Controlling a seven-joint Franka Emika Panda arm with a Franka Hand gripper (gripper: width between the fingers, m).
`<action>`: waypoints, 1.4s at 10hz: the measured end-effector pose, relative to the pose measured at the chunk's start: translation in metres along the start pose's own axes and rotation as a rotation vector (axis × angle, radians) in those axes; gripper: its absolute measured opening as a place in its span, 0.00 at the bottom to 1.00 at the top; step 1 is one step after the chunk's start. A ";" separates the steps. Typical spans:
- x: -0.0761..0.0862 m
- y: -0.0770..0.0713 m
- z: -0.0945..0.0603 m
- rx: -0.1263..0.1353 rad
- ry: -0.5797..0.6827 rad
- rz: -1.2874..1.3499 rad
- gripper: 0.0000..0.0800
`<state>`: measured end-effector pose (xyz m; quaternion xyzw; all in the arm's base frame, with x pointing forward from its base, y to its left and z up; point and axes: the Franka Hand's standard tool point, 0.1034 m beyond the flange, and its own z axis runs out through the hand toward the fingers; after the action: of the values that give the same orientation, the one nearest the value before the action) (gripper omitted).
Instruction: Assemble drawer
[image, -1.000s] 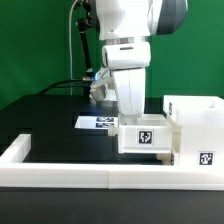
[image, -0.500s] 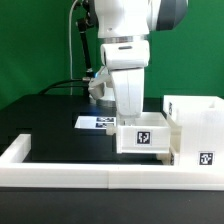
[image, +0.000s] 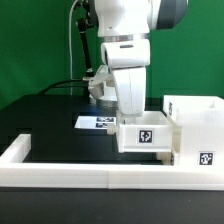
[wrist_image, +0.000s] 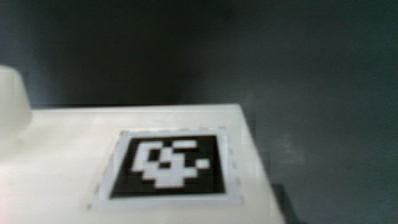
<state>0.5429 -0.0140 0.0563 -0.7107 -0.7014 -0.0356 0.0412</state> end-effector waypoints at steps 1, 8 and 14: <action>0.000 0.001 -0.001 0.001 0.000 0.000 0.05; 0.010 0.001 0.002 0.004 0.005 -0.007 0.05; 0.022 0.001 0.003 0.003 0.008 -0.027 0.05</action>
Offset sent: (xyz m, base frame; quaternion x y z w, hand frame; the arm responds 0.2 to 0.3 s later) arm 0.0075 0.0088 0.0051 0.0041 -0.0032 -0.0098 0.9999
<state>0.5443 0.0083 0.0554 -0.7010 -0.7108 -0.0380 0.0448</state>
